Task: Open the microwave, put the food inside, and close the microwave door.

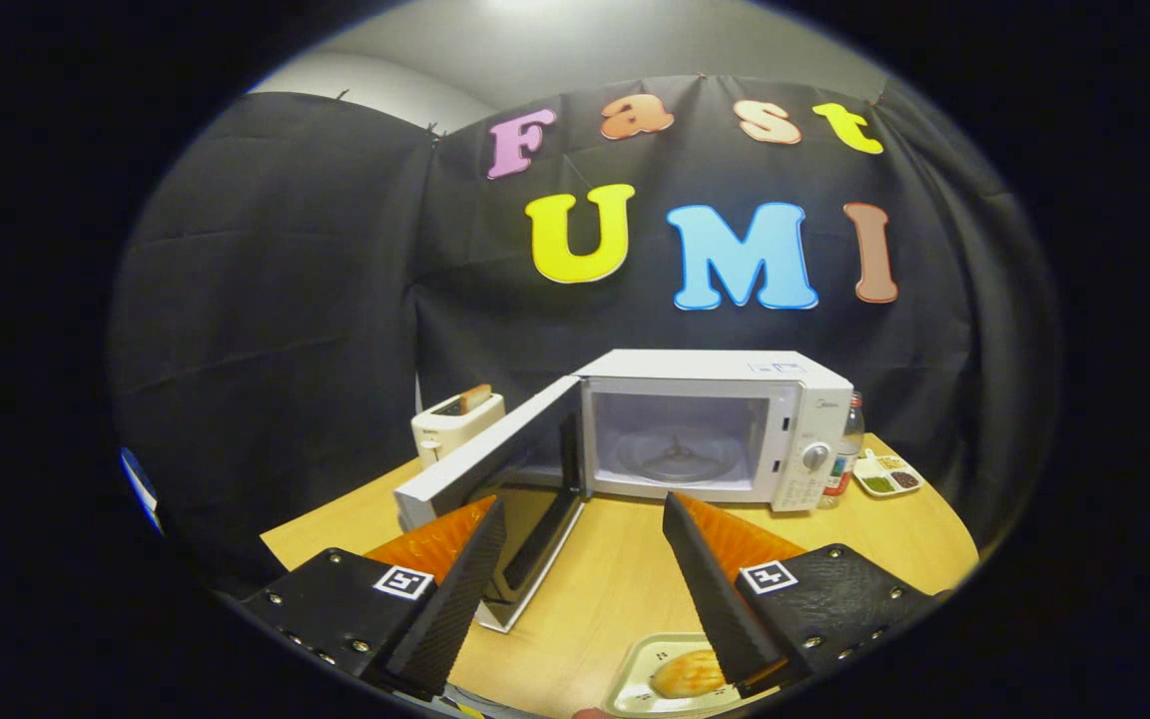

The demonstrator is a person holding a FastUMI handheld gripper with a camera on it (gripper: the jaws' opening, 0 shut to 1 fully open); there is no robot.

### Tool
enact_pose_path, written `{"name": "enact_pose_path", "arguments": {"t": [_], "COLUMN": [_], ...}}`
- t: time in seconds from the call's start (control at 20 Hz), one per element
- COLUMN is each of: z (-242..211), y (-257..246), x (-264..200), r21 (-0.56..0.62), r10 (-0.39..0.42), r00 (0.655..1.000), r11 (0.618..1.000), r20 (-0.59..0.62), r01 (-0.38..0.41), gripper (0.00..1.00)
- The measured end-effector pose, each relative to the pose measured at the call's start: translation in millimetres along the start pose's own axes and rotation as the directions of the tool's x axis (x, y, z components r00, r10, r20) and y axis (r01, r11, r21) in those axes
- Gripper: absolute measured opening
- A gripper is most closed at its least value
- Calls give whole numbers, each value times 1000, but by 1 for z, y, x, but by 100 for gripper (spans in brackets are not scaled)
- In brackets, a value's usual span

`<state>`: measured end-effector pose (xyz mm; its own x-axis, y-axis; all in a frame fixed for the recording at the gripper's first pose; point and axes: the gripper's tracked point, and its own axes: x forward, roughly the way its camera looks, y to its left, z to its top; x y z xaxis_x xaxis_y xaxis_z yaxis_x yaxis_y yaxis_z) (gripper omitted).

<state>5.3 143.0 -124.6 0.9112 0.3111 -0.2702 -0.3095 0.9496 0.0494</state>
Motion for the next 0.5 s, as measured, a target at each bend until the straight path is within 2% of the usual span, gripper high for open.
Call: {"name": "enact_pose_path", "arguments": {"t": [0.25, 0.5], "z": [-37, -84], "y": [-35, -56], "x": [4, 4], "r21": [-17, -9], "r10": [-82, -133], "r00": [993, 968], "r11": [997, 991], "r20": [-87, -214], "r01": [81, 135], "gripper": [96, 96]}}
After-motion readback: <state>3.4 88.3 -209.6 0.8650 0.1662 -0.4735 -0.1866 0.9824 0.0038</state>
